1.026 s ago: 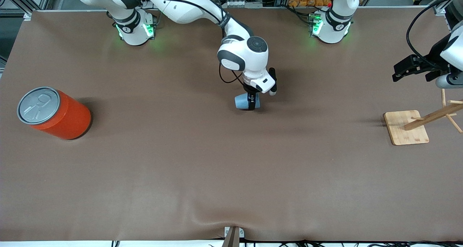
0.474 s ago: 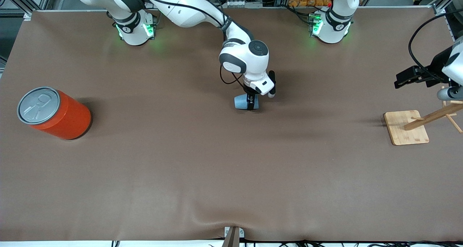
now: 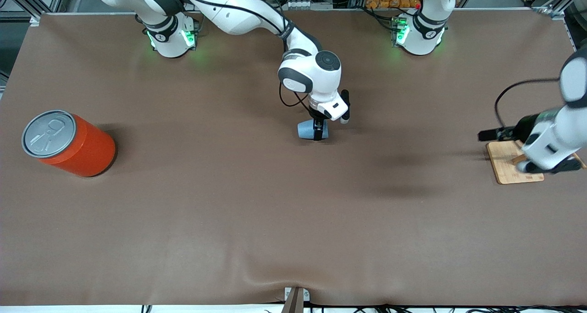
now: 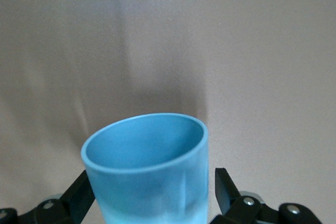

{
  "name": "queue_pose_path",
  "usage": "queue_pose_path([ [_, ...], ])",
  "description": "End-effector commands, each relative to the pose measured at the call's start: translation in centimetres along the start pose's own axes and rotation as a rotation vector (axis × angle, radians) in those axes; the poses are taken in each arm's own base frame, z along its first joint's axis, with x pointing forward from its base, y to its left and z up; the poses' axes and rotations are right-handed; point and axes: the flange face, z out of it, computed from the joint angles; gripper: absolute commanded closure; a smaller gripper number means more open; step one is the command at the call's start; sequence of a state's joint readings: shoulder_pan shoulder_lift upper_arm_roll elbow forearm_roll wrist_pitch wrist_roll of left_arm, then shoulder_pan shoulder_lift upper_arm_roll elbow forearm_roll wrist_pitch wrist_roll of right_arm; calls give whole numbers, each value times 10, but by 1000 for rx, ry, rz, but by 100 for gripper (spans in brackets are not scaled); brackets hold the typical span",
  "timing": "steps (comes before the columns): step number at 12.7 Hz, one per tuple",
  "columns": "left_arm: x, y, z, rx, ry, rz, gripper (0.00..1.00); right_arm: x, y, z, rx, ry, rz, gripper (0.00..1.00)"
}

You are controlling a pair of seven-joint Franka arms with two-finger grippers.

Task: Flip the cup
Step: 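Set the cup down with the right gripper while the left gripper approaches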

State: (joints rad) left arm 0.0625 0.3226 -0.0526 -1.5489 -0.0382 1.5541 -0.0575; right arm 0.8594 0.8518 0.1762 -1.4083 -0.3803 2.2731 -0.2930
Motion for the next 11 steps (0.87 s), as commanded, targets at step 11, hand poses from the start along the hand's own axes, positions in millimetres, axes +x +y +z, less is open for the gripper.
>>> queue_pose_path([
  [11, 47, 58, 74, -176, -74, -29, 0, 4, 4, -100, -22, -20, 27, 0],
])
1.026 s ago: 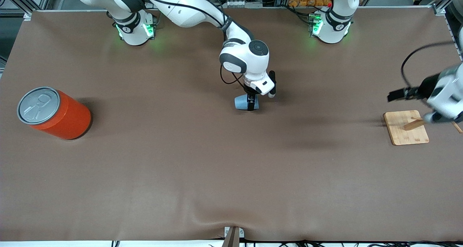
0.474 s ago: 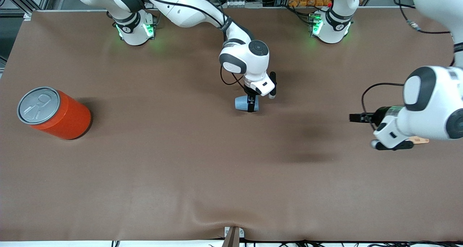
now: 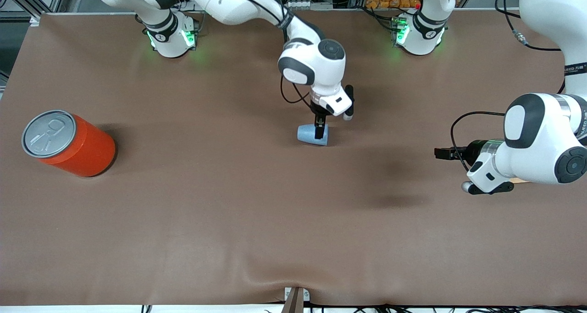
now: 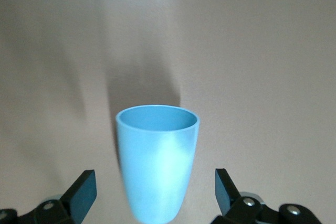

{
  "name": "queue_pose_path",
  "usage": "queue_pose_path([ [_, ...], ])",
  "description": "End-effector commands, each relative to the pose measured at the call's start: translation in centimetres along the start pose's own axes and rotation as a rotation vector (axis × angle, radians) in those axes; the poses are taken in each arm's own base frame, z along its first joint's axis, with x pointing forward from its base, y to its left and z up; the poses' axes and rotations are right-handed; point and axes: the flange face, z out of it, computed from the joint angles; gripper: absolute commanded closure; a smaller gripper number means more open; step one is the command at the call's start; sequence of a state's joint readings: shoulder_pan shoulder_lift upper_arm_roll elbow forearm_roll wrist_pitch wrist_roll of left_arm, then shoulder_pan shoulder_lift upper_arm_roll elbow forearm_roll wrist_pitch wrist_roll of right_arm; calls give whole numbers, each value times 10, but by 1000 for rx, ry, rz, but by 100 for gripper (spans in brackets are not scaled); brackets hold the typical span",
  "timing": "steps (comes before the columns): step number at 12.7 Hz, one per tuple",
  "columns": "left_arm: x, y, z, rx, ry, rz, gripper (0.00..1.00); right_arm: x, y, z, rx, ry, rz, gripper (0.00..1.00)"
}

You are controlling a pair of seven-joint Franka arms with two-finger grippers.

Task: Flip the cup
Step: 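Set the cup down with the right gripper while the left gripper approaches, then grasp the cup with the left gripper while the right gripper withdraws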

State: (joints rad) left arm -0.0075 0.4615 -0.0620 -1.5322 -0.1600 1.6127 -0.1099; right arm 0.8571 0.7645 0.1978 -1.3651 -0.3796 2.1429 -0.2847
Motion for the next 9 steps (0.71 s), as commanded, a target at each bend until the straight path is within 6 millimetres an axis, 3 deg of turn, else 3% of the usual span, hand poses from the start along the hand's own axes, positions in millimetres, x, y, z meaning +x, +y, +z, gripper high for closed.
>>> queue_pose_path([
  [1, 14, -2, 11, -158, -7, -52, 0, -5, -6, -45, 9, -13, 18, 0],
  [3, 10, 9, 39, -229, -72, -62, 0, -17, 11, -79, 48, 3, 78, 0],
  [6, -10, 76, 97, -225, -154, -5, 0, -59, 68, -118, 91, 10, 208, 0],
  [8, -19, 100, 128, -303, -194, -22, 0, -104, 129, -134, 112, 32, 332, 0],
  [9, -25, 123, 140, -348, -198, -26, 0, -134, 163, -139, 121, 29, 399, 0],
])
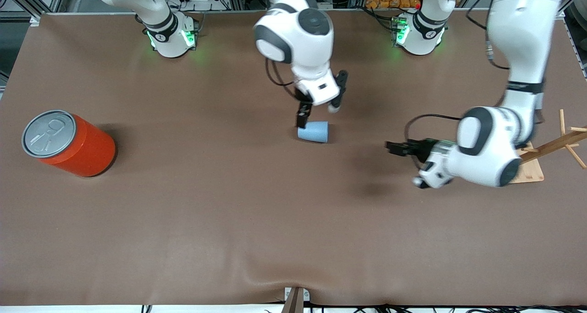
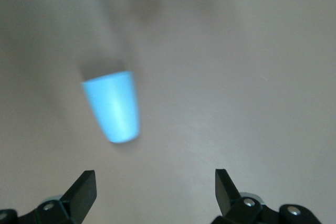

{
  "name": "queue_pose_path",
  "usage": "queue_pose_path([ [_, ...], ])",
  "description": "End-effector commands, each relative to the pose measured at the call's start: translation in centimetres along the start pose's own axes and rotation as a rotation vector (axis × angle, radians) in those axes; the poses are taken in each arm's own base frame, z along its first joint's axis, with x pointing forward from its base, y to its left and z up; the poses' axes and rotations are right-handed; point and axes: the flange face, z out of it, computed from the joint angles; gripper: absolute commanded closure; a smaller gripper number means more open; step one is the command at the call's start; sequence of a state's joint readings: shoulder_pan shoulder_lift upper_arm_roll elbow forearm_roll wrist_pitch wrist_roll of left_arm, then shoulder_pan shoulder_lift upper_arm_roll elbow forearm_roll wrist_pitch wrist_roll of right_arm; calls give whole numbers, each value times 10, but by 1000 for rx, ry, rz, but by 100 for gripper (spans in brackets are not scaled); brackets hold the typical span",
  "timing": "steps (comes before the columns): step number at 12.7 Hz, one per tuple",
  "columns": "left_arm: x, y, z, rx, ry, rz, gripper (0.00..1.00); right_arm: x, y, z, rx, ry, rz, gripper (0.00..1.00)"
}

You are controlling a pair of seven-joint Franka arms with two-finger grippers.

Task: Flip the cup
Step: 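Grasp the cup with the left gripper while the right gripper withdraws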

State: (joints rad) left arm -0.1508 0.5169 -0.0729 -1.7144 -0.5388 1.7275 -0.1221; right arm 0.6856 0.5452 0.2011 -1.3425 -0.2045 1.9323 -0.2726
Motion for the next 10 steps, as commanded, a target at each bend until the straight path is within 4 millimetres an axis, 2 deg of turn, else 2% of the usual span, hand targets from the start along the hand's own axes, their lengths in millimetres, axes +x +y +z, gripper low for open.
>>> queue_pose_path([
  [1, -12, 34, 39, -81, -1, -12, 0, -51, 97, -25, 48, 5, 175, 0],
  [3, -11, 62, 74, -84, -18, -55, 0, -98, 165, -35, 79, -2, 305, 0],
  [5, -8, 77, 97, -116, -23, -111, 0, -159, 237, -46, 106, 23, 453, 0],
  [6, -8, 85, 106, -125, -9, -133, 0, -180, 255, -61, 105, 48, 499, 0],
  [7, -6, 92, 112, -138, 17, -151, 0, -193, 265, -76, 80, 60, 521, 0],
  [8, 0, 95, 121, -153, 49, -165, 0, -216, 280, -93, 53, 71, 558, 0],
  [10, 7, 101, 146, -169, 87, -188, 0, -269, 313, -107, 47, 71, 649, 0],
])
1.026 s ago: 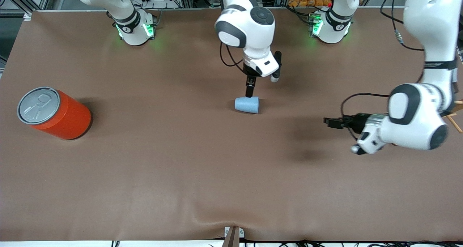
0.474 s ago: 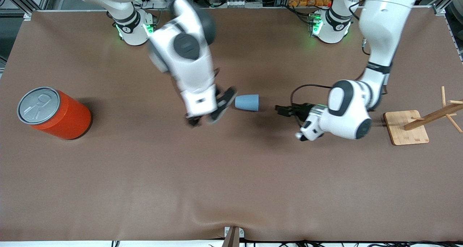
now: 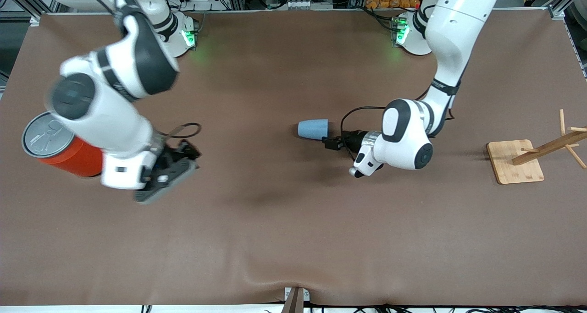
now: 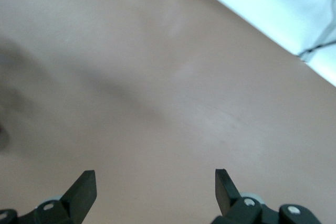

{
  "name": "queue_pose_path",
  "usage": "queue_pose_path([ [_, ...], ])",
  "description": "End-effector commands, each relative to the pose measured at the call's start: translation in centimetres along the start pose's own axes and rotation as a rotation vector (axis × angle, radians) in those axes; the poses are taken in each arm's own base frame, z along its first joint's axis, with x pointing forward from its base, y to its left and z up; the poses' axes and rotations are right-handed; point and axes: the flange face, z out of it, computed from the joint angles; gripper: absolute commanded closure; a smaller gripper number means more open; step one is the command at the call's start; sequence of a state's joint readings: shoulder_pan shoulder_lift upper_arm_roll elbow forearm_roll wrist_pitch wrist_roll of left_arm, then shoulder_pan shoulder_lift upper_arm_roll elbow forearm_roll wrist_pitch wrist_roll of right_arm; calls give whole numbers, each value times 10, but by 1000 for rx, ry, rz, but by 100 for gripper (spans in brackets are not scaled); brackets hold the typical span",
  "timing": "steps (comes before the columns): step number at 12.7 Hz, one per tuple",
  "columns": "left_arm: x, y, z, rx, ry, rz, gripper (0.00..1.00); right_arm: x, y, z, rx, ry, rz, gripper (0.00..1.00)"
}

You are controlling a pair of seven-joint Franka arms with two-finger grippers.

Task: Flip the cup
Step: 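Grasp the cup with the left gripper while the right gripper withdraws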

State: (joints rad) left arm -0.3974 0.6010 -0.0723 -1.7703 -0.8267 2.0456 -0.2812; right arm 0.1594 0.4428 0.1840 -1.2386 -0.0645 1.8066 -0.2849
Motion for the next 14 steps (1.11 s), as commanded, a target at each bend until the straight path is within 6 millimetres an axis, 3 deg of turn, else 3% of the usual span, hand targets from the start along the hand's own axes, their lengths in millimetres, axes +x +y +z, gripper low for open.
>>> queue_pose_path([
  [1, 7, 0, 33, -9, 34, -50, 0, -35, 46, -28, 25, -24, 95, 0],
  [2, 4, 0, 46, 8, 27, -59, 0, -46, 54, -39, 19, -41, 117, 0],
  [5, -8, 9, 60, 29, 20, -83, 0, -81, 81, -64, 27, -104, 274, 0],
  [7, -14, 13, 67, 45, 18, -76, 3, -93, 76, -84, 13, -121, 436, 0],
  [8, -17, 14, 71, 75, 23, -51, 43, -101, 72, -96, 6, -137, 551, 0],
  [9, -19, 14, 73, 136, 42, -5, 73, -110, 70, -103, -2, -163, 653, 0],
  [10, -20, 15, 71, 182, 61, 32, 95, -122, 69, -113, -15, -190, 745, 0],
  [11, -20, 16, 70, 201, 71, 48, 100, -136, 71, -115, -28, -210, 821, 0],
  [14, -21, 18, 64, 254, 102, 79, 100, -188, 68, -129, -9, -154, 910, 0],
])
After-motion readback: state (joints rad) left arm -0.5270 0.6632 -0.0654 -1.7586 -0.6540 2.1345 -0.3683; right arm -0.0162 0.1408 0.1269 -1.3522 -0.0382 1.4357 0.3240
